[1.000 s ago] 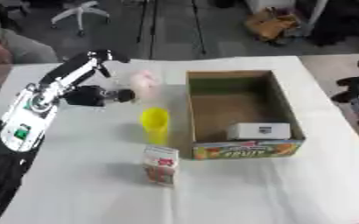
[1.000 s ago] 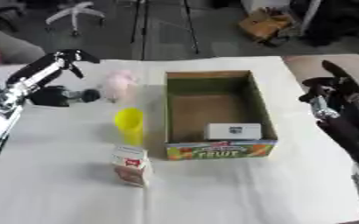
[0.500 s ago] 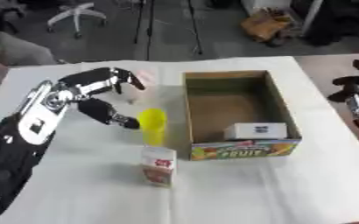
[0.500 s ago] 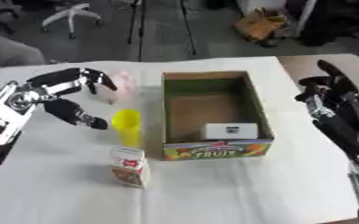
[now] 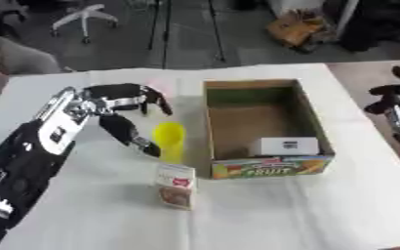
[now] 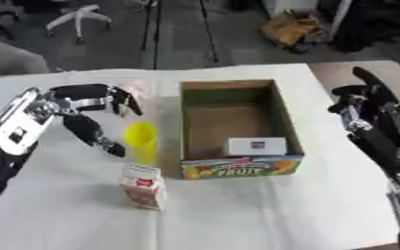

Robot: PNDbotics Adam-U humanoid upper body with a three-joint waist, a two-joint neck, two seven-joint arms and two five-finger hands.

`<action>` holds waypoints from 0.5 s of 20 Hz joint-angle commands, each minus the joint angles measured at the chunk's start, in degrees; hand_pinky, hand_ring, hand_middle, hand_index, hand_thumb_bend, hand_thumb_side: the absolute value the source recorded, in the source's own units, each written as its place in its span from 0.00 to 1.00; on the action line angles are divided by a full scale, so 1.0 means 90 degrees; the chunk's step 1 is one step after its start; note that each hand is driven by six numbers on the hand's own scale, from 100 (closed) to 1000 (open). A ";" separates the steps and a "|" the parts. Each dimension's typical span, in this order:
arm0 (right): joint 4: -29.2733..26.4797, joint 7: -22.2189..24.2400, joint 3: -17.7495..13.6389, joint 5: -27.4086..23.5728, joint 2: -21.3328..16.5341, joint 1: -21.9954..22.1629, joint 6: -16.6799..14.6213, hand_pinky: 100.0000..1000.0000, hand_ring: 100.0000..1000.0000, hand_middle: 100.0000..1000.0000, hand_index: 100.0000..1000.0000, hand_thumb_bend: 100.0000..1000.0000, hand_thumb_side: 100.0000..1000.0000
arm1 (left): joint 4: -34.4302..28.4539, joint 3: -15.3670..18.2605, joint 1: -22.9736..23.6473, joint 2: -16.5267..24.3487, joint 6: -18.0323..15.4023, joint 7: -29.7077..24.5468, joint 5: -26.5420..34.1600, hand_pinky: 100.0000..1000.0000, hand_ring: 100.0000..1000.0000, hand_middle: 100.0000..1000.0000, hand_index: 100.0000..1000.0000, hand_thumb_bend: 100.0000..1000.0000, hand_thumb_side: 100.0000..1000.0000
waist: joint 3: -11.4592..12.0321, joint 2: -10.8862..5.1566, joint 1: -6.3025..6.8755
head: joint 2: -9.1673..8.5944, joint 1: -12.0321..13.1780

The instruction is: Pick up objects on the table and place them in the box.

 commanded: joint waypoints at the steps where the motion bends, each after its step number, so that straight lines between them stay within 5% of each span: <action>1: -0.0106 0.0020 -0.0017 -0.0038 -0.0157 -0.0045 -0.0010 0.69 0.59 0.68 1.00 0.03 0.45 | -0.0018 -0.0023 -0.0166 0.0046 -0.0085 0.0109 -0.0299 0.64 0.85 0.73 0.81 0.95 0.61 | -0.0005 -0.0090 -0.0005 | -0.0014 -0.0031; 10: -0.0105 0.0028 -0.0010 -0.0041 -0.0147 -0.0048 -0.0012 0.69 0.59 0.68 1.00 0.03 0.45 | 0.0255 -0.0059 -0.0191 -0.0203 -0.0236 0.0770 -0.1129 0.63 0.82 0.72 0.81 0.93 0.60 | -0.0010 -0.0087 -0.0023 | -0.0035 -0.0053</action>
